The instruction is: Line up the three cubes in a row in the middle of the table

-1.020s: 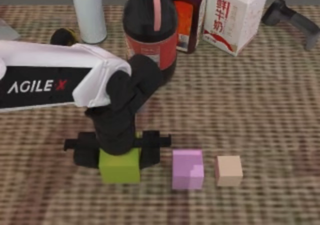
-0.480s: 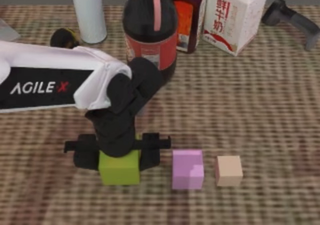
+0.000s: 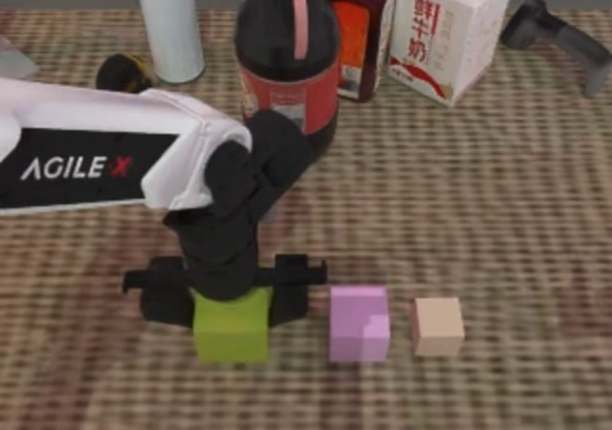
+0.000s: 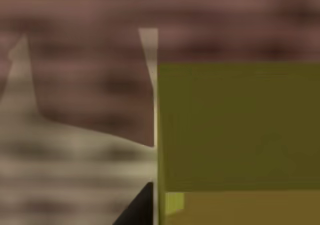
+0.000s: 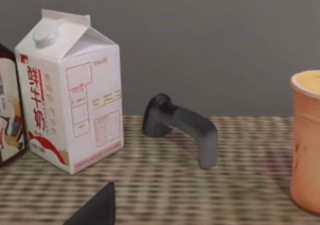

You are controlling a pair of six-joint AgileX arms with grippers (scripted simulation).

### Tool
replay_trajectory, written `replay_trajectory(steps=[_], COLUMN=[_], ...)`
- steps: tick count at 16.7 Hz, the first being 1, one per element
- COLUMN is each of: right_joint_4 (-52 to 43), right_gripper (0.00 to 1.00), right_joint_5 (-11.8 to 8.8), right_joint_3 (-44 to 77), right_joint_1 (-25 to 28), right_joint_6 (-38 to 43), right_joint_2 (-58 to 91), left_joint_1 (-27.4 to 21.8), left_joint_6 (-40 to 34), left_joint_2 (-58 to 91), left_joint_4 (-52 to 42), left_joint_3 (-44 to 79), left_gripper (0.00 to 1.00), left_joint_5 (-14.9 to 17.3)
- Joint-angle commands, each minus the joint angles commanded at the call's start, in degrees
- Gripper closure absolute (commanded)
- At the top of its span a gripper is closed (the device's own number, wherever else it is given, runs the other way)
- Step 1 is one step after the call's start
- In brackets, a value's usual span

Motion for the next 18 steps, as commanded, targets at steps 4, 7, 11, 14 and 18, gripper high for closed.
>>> replay_trajectory(steps=[4,7,11,14,18], right_joint_4=[0.0,0.0,0.0,0.0,0.0], right_gripper=[0.0,0.0,0.0,0.0,0.0], right_joint_5=[0.0,0.0,0.0,0.0,0.0], right_joint_3=[0.0,0.0,0.0,0.0,0.0], right_joint_1=[0.0,0.0,0.0,0.0,0.0], right_joint_6=[0.0,0.0,0.0,0.0,0.0], right_joint_2=[0.0,0.0,0.0,0.0,0.0], left_joint_1=[0.0,0.0,0.0,0.2,0.9], left_joint_6=[0.0,0.0,0.0,-0.2,-0.2], left_joint_2=[0.0,0.0,-0.1,-1.5,-4.7], left_joint_4=[0.0,0.0,-0.2,-4.4,-13.6], left_joint_3=[0.0,0.0,0.2,3.1,8.3], left_gripper=[0.0,0.0,0.0,0.0,0.0], left_joint_5=[0.0,0.0,0.0,0.0,0.0])
